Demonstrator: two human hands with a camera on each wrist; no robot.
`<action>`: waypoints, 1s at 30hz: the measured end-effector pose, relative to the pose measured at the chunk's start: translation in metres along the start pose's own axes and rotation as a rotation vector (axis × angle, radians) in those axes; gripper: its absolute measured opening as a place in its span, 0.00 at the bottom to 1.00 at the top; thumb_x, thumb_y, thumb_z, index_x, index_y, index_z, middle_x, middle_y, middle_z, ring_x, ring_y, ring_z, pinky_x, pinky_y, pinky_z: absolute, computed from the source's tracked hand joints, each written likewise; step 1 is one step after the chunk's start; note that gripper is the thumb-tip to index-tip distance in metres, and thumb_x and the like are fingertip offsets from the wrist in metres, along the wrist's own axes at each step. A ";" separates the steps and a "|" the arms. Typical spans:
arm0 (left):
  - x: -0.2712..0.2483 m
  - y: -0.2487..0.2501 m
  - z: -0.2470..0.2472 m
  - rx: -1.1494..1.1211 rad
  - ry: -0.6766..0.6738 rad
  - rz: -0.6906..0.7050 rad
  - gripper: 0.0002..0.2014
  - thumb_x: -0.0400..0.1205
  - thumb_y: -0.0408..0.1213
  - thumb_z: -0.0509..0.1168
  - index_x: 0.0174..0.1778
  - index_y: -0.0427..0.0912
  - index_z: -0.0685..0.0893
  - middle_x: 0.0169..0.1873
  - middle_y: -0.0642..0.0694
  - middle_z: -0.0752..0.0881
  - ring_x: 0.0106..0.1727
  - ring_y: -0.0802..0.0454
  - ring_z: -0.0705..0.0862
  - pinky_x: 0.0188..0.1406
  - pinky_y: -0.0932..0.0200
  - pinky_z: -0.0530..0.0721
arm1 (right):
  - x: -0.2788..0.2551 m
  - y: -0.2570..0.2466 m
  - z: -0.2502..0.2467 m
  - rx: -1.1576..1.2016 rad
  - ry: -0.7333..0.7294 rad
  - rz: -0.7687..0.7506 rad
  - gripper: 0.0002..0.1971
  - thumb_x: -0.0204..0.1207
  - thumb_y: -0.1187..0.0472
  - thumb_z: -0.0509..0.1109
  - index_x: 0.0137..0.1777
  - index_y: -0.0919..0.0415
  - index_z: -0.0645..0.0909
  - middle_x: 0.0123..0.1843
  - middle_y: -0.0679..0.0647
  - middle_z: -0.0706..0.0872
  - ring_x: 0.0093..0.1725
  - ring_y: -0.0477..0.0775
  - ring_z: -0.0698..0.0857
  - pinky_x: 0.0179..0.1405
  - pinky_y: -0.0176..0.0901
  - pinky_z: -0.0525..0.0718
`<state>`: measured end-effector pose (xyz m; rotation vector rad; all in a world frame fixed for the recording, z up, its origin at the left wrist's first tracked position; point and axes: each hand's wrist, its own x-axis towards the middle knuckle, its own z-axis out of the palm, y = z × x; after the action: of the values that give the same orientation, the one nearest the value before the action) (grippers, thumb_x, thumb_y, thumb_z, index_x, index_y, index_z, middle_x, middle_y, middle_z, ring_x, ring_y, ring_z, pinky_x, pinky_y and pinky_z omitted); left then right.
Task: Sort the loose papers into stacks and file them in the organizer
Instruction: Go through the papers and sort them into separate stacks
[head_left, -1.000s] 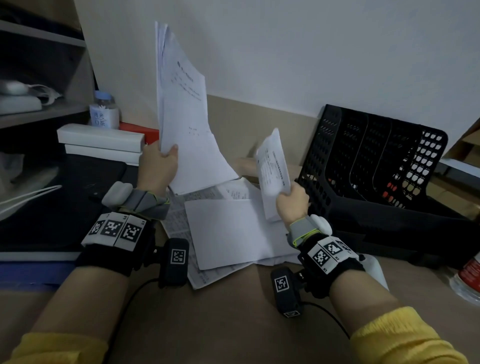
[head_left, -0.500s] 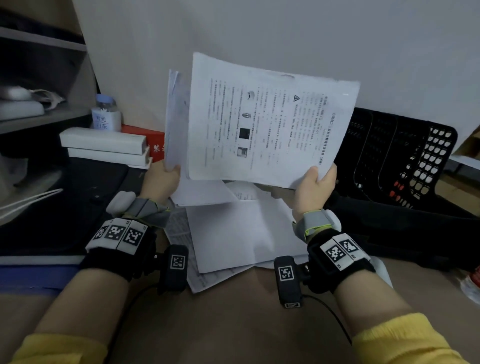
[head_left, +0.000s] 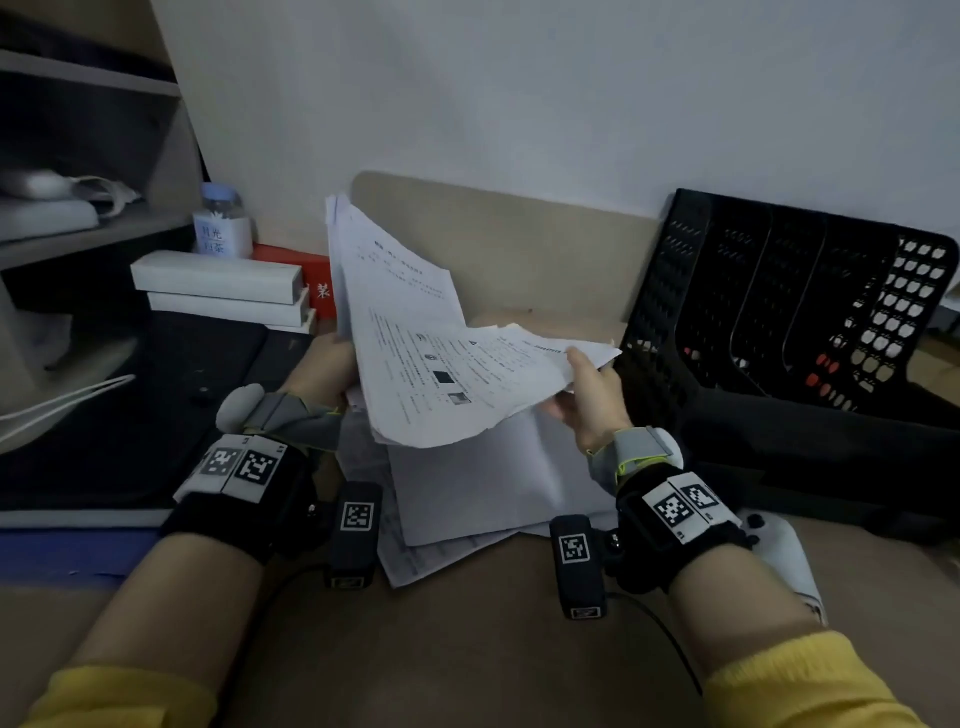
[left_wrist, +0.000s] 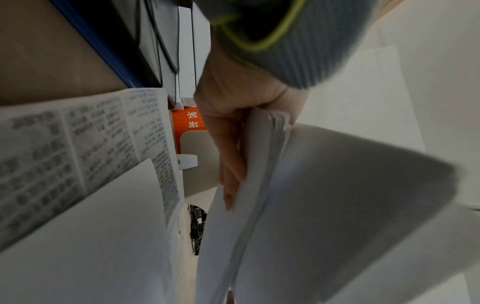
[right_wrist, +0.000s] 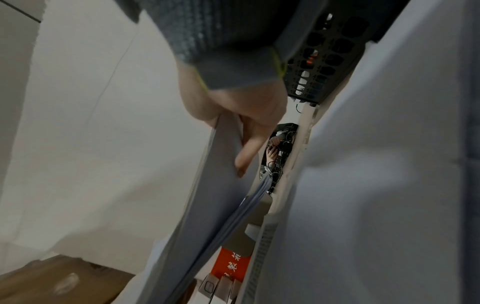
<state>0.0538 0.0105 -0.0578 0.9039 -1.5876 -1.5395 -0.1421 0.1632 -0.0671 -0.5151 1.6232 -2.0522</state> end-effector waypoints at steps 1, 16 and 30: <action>-0.001 0.001 0.001 -0.007 0.005 0.011 0.18 0.86 0.28 0.59 0.66 0.17 0.74 0.63 0.16 0.76 0.15 0.59 0.81 0.13 0.71 0.75 | -0.004 -0.001 0.002 -0.007 -0.073 0.020 0.12 0.82 0.58 0.63 0.62 0.59 0.80 0.52 0.54 0.90 0.46 0.52 0.91 0.39 0.47 0.90; 0.000 0.008 -0.005 0.173 -0.004 -0.082 0.15 0.85 0.34 0.63 0.65 0.29 0.79 0.58 0.35 0.83 0.45 0.44 0.82 0.47 0.54 0.80 | 0.001 0.014 -0.004 -0.134 0.002 -0.085 0.07 0.82 0.64 0.63 0.57 0.62 0.79 0.39 0.52 0.82 0.32 0.49 0.77 0.27 0.36 0.76; -0.004 0.016 -0.005 0.383 -0.185 -0.044 0.36 0.79 0.68 0.55 0.69 0.42 0.80 0.63 0.48 0.82 0.60 0.50 0.80 0.62 0.55 0.73 | 0.007 0.031 -0.009 -0.248 0.043 -0.133 0.10 0.83 0.60 0.61 0.55 0.64 0.82 0.52 0.56 0.87 0.50 0.56 0.85 0.51 0.50 0.85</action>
<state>0.0600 0.0127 -0.0420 1.0282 -2.0549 -1.4053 -0.1486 0.1604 -0.0994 -0.6849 1.9299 -1.9759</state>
